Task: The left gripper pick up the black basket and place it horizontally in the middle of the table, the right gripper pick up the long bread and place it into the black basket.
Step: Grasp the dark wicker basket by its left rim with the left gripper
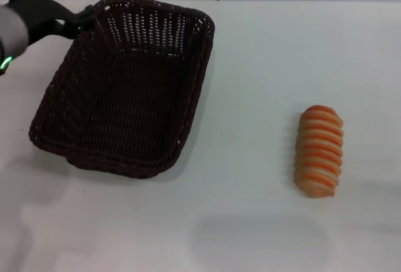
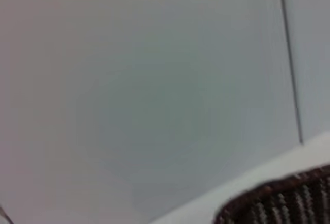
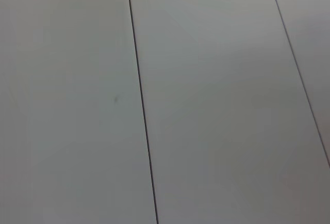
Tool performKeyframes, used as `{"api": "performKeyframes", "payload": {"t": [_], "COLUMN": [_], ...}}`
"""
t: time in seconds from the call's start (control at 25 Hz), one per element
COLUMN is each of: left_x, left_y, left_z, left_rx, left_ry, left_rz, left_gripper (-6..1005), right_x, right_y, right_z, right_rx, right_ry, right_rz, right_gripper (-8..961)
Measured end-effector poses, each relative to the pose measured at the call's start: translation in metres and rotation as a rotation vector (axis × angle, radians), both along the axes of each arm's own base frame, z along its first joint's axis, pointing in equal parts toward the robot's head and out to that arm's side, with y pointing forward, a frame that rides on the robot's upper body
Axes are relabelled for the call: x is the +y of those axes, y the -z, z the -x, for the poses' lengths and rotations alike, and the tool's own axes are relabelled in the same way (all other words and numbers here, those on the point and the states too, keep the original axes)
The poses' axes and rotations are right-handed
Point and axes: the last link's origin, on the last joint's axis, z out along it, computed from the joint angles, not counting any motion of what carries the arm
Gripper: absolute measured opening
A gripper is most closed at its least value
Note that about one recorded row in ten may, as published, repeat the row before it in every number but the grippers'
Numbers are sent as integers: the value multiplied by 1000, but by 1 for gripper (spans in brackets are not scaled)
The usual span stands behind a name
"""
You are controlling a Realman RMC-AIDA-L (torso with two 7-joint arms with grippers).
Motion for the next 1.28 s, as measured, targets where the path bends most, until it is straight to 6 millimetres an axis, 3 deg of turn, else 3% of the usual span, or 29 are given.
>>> {"api": "performKeyframes", "payload": {"t": [0.2, 0.4, 0.8, 0.88, 1.2, 1.28], "left_x": [4, 6, 19, 26, 26, 25], "left_y": [1, 0, 7, 14, 15, 15], "left_z": [-17, -18, -1, 11, 16, 15], "left_rx": [61, 59, 70, 73, 78, 97], "left_ry": [-103, -161, -277, -333, -383, -380], "left_rz": [142, 186, 228, 251, 284, 300], "left_gripper": [796, 795, 796, 794, 781, 731], "right_x": [0, 0, 1, 0, 0, 0], "right_y": [0, 1, 1, 1, 2, 2], "right_z": [0, 0, 1, 1, 1, 1], "right_rx": [2, 1, 0, 1, -1, 0], "right_ry": [-1, -3, -8, -7, -7, -8], "right_rz": [1, 6, 11, 11, 13, 13], "right_gripper": [818, 816, 813, 812, 809, 808]}}
